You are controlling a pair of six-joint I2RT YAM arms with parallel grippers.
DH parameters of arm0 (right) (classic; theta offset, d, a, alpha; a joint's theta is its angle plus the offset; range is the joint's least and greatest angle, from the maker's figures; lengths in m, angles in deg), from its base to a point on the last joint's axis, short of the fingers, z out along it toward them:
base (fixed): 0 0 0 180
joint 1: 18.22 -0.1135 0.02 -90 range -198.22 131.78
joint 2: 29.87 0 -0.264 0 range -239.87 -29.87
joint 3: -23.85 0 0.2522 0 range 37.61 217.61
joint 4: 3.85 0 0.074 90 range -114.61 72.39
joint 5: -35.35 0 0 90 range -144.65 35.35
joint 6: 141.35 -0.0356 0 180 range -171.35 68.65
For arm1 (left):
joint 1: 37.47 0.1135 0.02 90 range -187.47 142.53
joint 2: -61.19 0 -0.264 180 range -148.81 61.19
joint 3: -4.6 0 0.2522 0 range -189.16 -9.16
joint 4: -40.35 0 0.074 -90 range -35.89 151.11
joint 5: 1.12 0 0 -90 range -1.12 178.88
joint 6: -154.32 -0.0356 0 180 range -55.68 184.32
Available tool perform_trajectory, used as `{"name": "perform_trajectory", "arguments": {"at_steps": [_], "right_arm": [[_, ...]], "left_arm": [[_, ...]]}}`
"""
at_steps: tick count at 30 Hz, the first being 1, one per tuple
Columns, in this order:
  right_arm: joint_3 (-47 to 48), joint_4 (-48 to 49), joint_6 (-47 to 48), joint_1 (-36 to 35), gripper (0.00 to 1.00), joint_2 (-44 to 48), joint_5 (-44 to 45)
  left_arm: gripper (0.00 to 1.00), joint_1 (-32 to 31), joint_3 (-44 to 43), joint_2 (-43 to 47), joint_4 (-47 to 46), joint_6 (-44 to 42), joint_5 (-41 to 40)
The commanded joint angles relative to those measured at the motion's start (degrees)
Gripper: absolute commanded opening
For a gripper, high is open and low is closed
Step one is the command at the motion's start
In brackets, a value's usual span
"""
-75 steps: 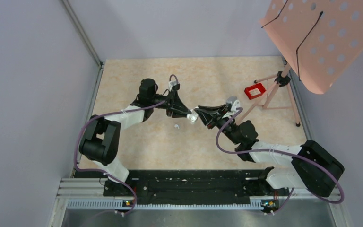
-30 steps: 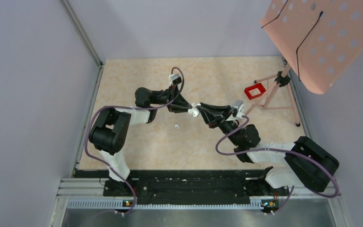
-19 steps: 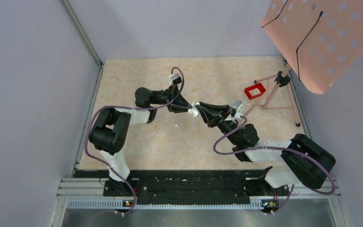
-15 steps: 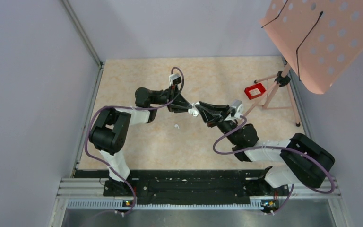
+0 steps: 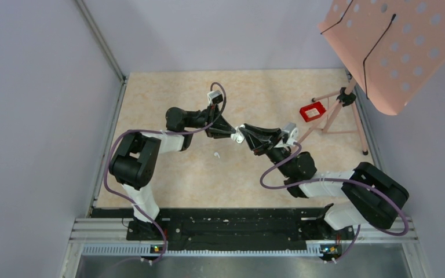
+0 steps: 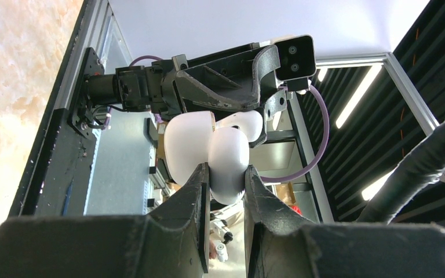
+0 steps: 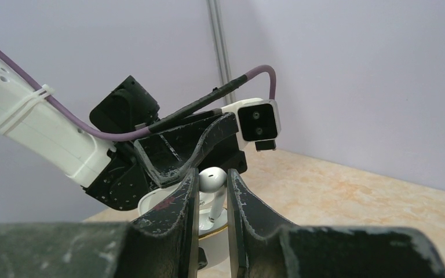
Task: Insert the wireless bluetooth earbuds into the charging case
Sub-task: Insert the right earbud into the right side groove of the charging case.
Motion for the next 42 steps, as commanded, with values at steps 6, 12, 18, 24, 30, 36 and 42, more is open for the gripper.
{"name": "perform_trajectory", "arguments": {"at_steps": [6,12,18,24,30,36,42], "right_arm": [[-1.3,1.5,1.8,0.3,0.00,0.3,-2.7],[-3.6,2.6,2.0,0.3,0.00,2.0,-3.5],[-4.2,2.7,1.8,0.3,0.00,2.7,-4.8],[-4.8,2.2,1.9,0.3,0.00,3.8,-5.2],[-5.2,-0.2,2.7,0.2,0.00,6.0,-6.2],[-5.3,-1.9,3.4,0.2,0.00,7.4,-7.3],[-5.1,-3.8,3.9,0.2,0.00,8.5,-8.4]], "left_arm": [[0.00,-0.5,-1.7,0.8,-7.9,12.4,1.6],[0.00,-0.5,-1.9,0.7,-8.0,12.6,1.5],[0.00,-0.5,-2.3,0.5,-8.0,12.8,1.3],[0.00,-0.5,-2.4,0.4,-8.0,13.0,1.3],[0.00,-0.4,-2.7,-0.4,-8.0,13.1,1.2],[0.00,-0.5,-3.0,-0.8,-8.0,13.2,1.2],[0.00,-0.5,-3.2,-0.8,-8.0,13.3,1.1]]}}
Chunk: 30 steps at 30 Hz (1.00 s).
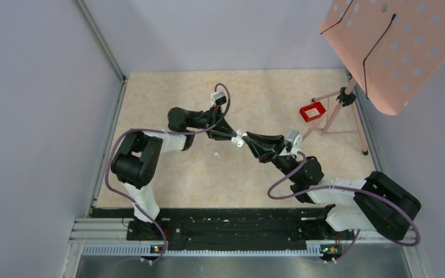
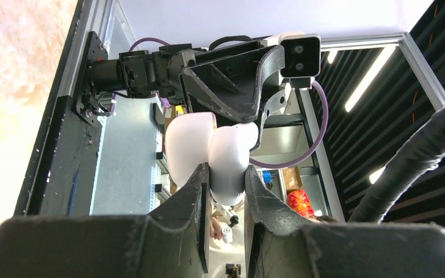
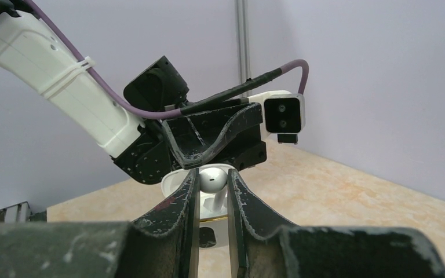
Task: Insert the wireless bluetooth earbuds into the charging case
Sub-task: Insert the right earbud into the right side groove of the charging case.
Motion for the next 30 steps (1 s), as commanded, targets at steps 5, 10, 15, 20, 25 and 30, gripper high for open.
{"name": "perform_trajectory", "arguments": {"at_steps": [5,10,15,20,25,30], "right_arm": [[-0.3,-1.1,2.0,0.1,0.00,1.8,-0.8],[1.5,-1.3,3.6,0.1,0.00,1.5,-0.1],[2.9,-0.5,3.7,0.2,0.00,1.1,-1.4],[3.4,0.1,4.8,0.1,0.00,1.1,-1.9],[3.7,0.9,5.3,0.2,0.00,0.8,-3.4],[3.6,1.1,6.0,0.1,0.00,1.0,-4.4]], "left_arm": [[0.00,0.3,-2.0,0.0,-6.8,13.2,-1.6],[0.00,0.2,-1.5,-0.2,-6.8,13.2,-1.5],[0.00,0.2,-1.2,0.3,-6.8,13.9,-1.1],[0.00,0.3,-0.7,0.5,-6.8,14.9,-0.8],[0.00,0.2,0.3,1.0,-6.7,16.1,-0.8],[0.00,0.2,1.5,1.4,-6.8,17.7,-0.9]]}}
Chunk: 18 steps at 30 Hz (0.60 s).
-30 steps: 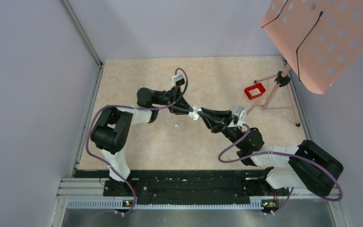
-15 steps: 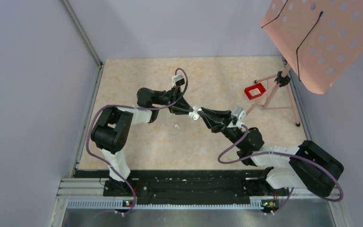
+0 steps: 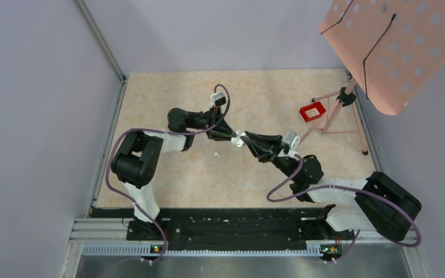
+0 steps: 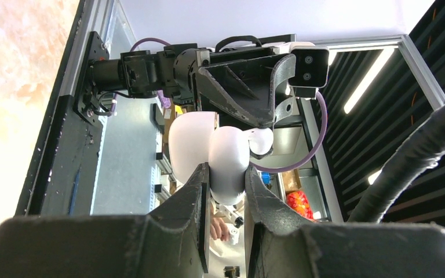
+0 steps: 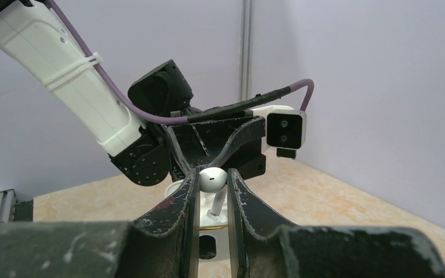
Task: Insert the wireless bluetooth earbuds into the charging case
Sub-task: Insert the right earbud into the right side groove of the charging case.
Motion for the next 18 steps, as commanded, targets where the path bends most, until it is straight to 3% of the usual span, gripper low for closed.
{"name": "perform_trajectory", "arguments": {"at_steps": [1,8,18], "right_arm": [[2.3,2.8,1.7,0.1,0.00,0.4,-2.6],[2.1,1.2,1.7,0.2,0.00,1.8,-3.9],[0.9,0.3,3.1,0.1,0.00,2.1,-4.6]], "left_arm": [[0.00,0.1,1.8,2.1,-6.2,18.1,-1.0],[0.00,0.2,5.4,4.3,-3.7,19.7,-2.3],[0.00,0.3,7.7,10.8,20.3,3.5,-1.6]]}}
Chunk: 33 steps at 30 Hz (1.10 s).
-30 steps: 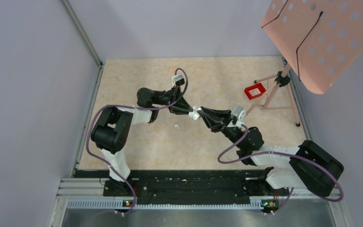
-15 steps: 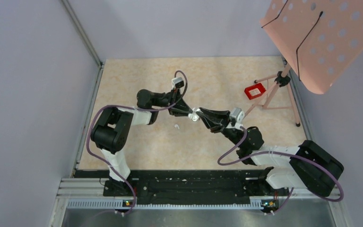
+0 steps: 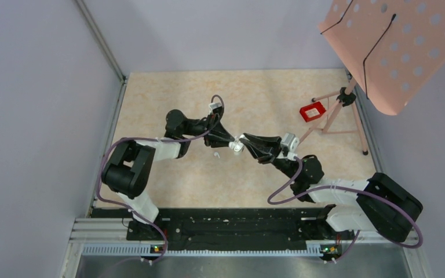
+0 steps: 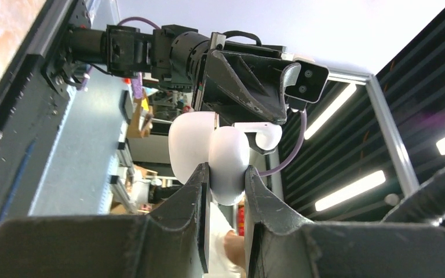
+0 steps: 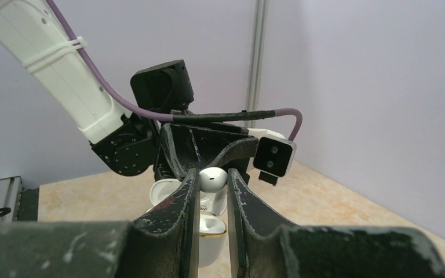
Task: Insert the wireless bluetooth earbuds into the charging case
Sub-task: Insert the right earbud into the right side groove of the charging case.
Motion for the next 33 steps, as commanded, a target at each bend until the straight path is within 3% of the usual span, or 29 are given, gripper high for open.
{"name": "perform_trajectory", "arguments": {"at_steps": [1,7,14,24,33], "right_arm": [[1.0,1.0,1.8,0.2,0.00,1.4,-1.6],[1.1,1.6,1.7,0.1,0.00,0.9,-2.3],[0.6,1.9,1.7,0.2,0.00,-0.1,-2.6],[-0.2,4.5,-0.9,0.1,0.00,-2.4,-2.0],[-0.7,4.4,-0.3,0.2,0.00,-2.1,-1.0]], "left_arm": [[0.00,0.2,0.0,4.6,12.7,1.7,-0.2],[0.00,0.2,-1.5,6.8,24.1,-7.3,0.1],[0.00,0.2,-1.7,6.9,24.6,-7.8,-0.2],[0.00,0.2,-2.2,6.2,20.5,-7.6,0.3],[0.00,0.2,-1.7,4.5,9.8,-0.6,0.5]]}}
